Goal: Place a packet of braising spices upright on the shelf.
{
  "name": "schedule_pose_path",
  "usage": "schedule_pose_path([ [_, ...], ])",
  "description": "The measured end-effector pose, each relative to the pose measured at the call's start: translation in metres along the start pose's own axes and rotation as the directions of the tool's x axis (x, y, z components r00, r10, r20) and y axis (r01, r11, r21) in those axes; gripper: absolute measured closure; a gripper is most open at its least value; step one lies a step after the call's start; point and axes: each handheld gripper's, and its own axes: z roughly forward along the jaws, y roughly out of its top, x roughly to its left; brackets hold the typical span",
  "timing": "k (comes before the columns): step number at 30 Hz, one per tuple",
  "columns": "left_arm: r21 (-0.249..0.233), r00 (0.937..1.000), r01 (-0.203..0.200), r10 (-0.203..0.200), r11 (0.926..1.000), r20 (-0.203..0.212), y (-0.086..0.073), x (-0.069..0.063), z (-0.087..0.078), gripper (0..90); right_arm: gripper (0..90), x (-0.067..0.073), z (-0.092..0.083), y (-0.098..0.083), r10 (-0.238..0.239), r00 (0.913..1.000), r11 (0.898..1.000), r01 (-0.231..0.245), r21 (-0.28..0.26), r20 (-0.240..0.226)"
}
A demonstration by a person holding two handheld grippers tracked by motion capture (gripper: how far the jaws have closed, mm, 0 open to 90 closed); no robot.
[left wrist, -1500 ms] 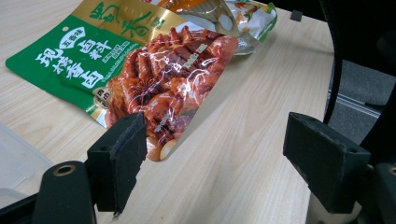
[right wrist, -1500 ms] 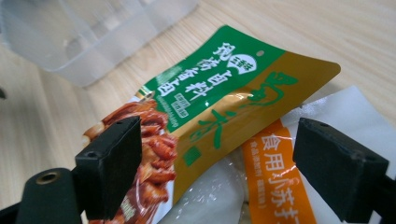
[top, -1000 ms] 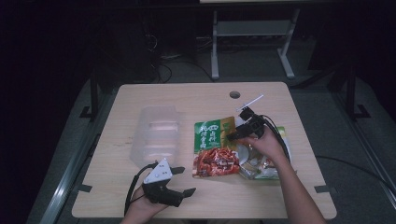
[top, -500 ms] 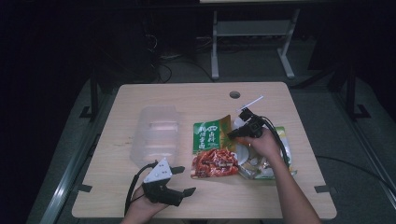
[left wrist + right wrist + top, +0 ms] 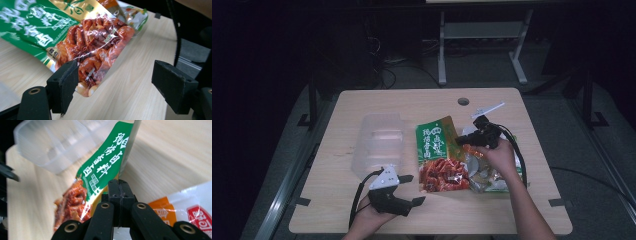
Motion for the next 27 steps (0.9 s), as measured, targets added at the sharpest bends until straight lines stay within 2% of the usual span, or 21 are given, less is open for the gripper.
schedule_pose_path([
  [2,-0.01,0.9999,-0.014,0.014,0.9999,-0.009,0.007,0.0,0.001,21.3,90.0,0.008,-0.008,0.001,-0.027,0.9996,0.999,0.027,-0.028,0.003],
  [7,-0.04,0.9991,0.036,-0.035,0.9986,0.024,0.017,0.006,0.005,23.2,90.0,0.028,-0.026,0.0,-0.094,0.9954,0.993,0.095,-0.076,0.013],
  [11,-0.04,0.9987,0.05,-0.049,0.9979,0.013,0.021,0.009,0.011,23.5,90.0,0.039,-0.039,-0.009,-0.129,0.9915,0.983,0.13,-0.128,0.009],
  [13,-0.032,0.9974,0.069,-0.07,0.9971,-0.015,0.023,0.011,0.022,23.5,90.0,0.043,-0.044,-0.016,-0.143,0.9896,0.979,0.144,-0.146,0.018],
  [15,-0.028,0.9951,0.094,-0.095,0.9952,-0.029,0.023,0.013,0.029,23.4,90.0,0.045,-0.048,-0.023,-0.149,0.9887,0.975,0.15,-0.163,0.019],
  [18,-0.005,0.9924,0.11,-0.11,0.9939,-0.054,0.022,0.016,0.042,23.4,90.0,0.046,-0.054,-0.032,-0.162,0.9865,0.97,0.163,-0.182,0.02],
  [22,0.037,0.9855,0.141,-0.137,0.9893,-0.1,0.019,0.019,0.057,23.5,90.0,0.045,-0.061,-0.044,-0.165,0.9862,0.963,0.164,-0.216,0.013],
  [23,0.037,0.9855,0.141,-0.137,0.9893,-0.1,0.019,0.019,0.057,23.5,90.0,0.046,-0.062,-0.046,-0.166,0.9859,0.963,0.166,-0.214,0.02],
  [26,0.049,0.9769,0.204,-0.201,0.9776,-0.074,0.017,0.027,0.07,23.8,90.0,0.045,-0.066,-0.051,-0.166,0.9859,0.96,0.166,-0.227,0.021],
  [27,0.06,0.9767,0.208,-0.204,0.9763,-0.065,0.016,0.03,0.072,24.3,90.0,0.044,-0.067,-0.052,-0.165,0.9861,0.96,0.166,-0.227,0.022],
])
